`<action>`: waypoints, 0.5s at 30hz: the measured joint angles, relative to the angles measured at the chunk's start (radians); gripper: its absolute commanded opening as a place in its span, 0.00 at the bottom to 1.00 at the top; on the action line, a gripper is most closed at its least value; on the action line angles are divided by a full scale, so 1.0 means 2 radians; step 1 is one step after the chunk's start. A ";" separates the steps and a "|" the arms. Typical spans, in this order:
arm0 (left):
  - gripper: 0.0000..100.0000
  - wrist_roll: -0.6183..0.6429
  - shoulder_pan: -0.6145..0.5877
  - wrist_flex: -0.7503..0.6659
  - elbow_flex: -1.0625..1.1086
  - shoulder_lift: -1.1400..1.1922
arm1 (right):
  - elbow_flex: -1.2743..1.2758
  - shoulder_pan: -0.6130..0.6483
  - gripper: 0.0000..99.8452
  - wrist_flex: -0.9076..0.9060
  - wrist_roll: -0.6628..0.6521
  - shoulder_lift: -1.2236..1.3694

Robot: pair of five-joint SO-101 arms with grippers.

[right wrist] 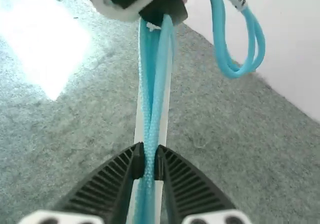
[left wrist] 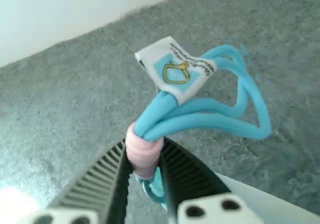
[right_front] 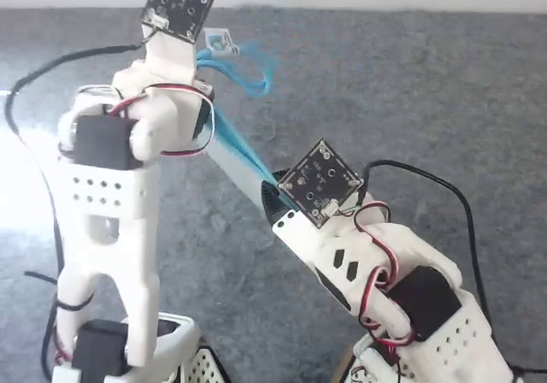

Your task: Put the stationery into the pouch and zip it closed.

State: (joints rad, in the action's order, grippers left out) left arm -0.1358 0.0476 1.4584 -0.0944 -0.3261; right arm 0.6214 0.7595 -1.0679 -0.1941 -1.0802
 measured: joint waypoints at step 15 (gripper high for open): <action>0.01 0.003 -0.006 -0.167 0.207 0.001 | -0.018 -0.044 0.01 0.001 0.000 -0.011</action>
State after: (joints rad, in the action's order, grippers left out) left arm -0.1297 0.0353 1.1239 0.3199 -0.3245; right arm 0.5846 0.6720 -1.0664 -0.1941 -1.1017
